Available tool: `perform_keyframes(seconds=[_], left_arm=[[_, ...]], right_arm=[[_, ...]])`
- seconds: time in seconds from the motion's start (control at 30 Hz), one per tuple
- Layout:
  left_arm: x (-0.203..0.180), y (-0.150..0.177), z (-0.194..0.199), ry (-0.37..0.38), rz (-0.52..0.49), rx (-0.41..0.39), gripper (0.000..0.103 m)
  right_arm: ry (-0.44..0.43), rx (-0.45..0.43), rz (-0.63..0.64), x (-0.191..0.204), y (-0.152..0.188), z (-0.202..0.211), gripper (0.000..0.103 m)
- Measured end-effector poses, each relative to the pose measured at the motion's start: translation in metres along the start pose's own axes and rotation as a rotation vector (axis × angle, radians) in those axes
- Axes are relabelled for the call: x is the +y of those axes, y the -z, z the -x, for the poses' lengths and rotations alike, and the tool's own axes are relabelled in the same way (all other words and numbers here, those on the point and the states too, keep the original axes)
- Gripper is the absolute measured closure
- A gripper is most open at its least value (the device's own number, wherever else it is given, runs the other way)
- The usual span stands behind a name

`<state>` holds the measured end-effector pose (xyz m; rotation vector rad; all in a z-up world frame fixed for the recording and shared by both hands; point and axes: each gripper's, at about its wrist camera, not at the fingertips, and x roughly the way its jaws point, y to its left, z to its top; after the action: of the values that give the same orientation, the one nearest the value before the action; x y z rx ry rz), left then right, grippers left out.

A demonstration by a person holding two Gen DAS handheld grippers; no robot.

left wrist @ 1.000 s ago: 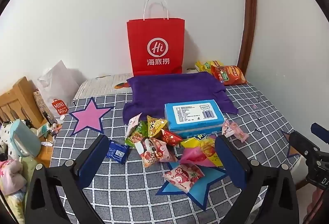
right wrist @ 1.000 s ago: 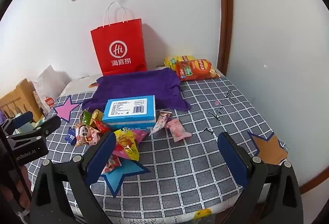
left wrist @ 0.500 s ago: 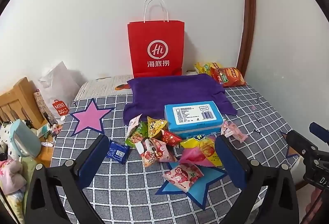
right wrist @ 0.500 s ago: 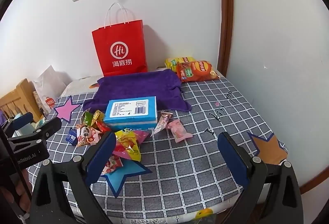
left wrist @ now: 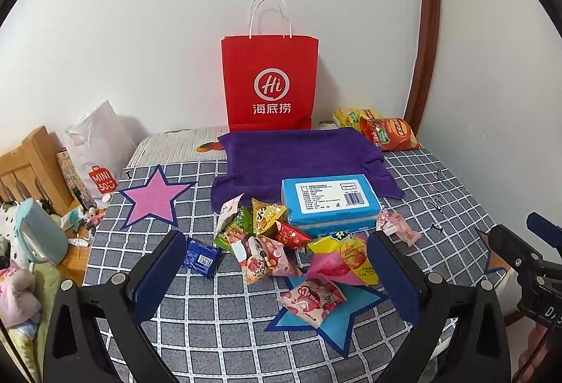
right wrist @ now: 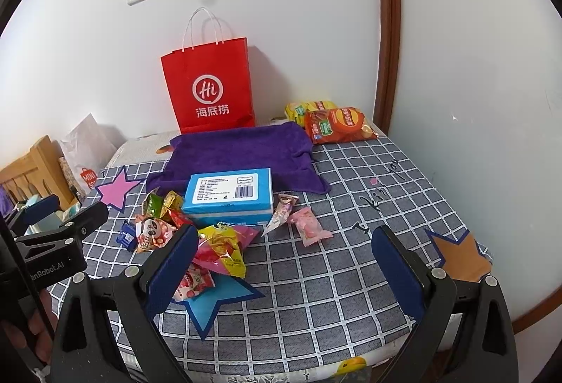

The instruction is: Organize snacks

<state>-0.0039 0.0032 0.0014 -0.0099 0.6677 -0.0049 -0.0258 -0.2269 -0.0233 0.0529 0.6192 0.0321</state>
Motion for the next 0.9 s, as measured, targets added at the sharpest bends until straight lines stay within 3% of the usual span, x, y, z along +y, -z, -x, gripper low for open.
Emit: perform_keyframes(seconds=[0.9], left_arm=[[0.0023,-0.0005,0.0032,0.0,0.006,-0.006,0.0]], right_arm=[[-0.008,-0.006,-0.002,0.0021,-0.0017,0.0025,0.005]])
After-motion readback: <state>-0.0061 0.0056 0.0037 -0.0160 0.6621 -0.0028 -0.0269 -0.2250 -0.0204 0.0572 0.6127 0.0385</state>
